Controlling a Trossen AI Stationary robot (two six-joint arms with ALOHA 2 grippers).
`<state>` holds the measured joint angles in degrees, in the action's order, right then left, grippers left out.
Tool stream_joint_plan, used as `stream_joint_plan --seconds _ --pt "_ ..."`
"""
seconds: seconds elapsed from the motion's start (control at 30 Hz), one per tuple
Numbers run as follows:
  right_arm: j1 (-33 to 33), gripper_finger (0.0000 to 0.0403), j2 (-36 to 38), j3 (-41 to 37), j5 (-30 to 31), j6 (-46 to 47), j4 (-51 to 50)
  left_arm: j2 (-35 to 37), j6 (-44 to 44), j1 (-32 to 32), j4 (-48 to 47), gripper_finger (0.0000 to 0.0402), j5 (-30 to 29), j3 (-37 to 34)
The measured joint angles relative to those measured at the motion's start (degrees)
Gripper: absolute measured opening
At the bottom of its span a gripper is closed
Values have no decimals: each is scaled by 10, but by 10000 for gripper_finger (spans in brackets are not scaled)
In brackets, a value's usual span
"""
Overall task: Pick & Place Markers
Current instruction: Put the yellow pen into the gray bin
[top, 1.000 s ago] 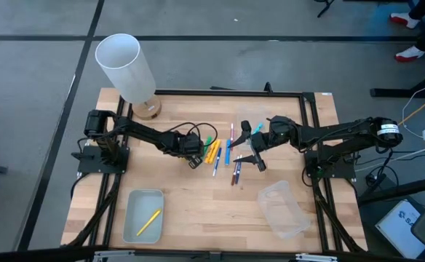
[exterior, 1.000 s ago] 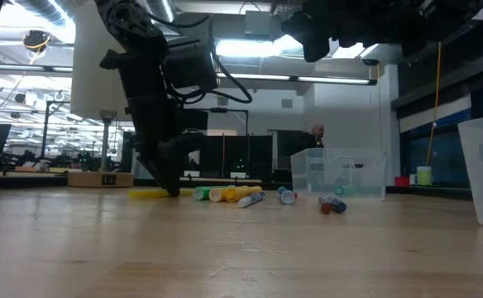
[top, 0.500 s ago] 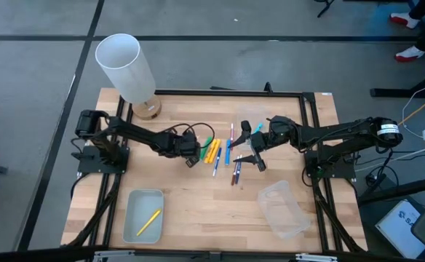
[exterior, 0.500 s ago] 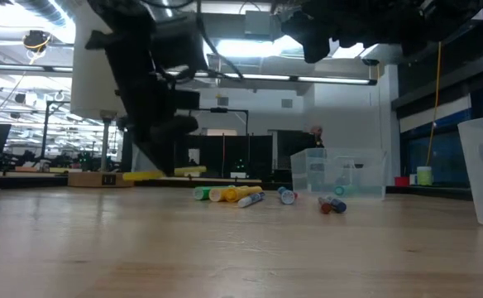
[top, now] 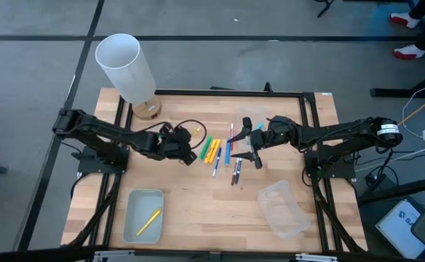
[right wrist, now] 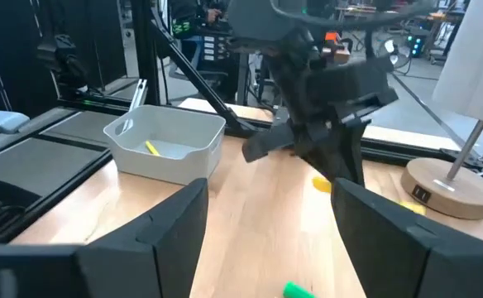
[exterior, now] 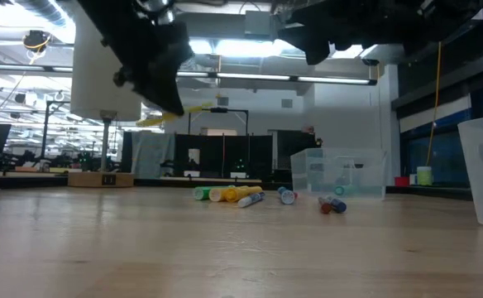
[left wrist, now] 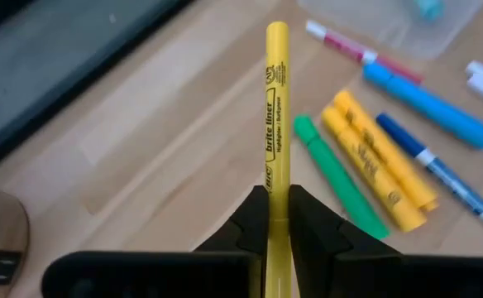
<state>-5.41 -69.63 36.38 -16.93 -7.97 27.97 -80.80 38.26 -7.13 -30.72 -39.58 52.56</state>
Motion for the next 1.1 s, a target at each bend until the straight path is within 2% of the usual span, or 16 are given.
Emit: stream_joint_plan --seconds 0.17,0.3,0.8,0.97,1.1 --pt "0 255 0 0 0 -1 15 29 0 -27 -8 23 -55 0" --pt "0 255 0 0 0 -8 19 46 0 -46 -8 23 -77 0" --pt "0 255 0 0 0 -15 52 66 0 -110 2 23 -197 1" --pt "0 255 0 0 1 -15 61 66 -5 -131 21 23 -237 1" --pt "0 255 0 0 23 -13 71 67 -50 -146 72 23 -238 1"
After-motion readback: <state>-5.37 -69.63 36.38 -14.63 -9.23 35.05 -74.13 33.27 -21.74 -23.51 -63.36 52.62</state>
